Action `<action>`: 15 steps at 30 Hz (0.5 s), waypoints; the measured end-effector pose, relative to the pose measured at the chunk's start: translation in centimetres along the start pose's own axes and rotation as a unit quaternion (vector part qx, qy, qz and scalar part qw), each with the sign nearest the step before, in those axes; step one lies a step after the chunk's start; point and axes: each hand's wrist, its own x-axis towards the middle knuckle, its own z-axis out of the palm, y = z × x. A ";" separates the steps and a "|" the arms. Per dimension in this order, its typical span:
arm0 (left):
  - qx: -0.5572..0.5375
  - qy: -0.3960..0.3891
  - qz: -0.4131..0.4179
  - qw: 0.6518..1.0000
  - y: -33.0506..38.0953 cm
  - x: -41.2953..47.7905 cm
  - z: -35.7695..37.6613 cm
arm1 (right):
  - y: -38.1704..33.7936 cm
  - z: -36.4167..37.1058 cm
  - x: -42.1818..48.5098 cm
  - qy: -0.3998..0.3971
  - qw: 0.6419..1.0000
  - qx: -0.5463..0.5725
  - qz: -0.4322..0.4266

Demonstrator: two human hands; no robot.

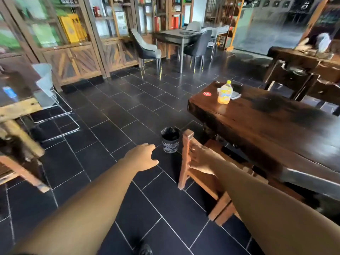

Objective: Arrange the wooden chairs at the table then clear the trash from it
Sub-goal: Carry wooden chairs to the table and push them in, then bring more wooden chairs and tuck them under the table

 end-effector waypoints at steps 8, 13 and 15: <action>-0.023 -0.009 -0.018 1.000 -12.0 7.9 -3.2 | -13.5 -2.9 11.5 -0.023 0.999 -0.027 0.015; -0.026 -0.022 -0.023 0.999 -16.3 13.5 -5.2 | -16.2 -3.7 19.2 -0.052 0.999 -0.012 -0.004; -0.023 -0.021 -0.025 0.999 -17.5 16.1 -5.9 | -16.6 -4.2 22.2 -0.058 0.998 -0.017 -0.006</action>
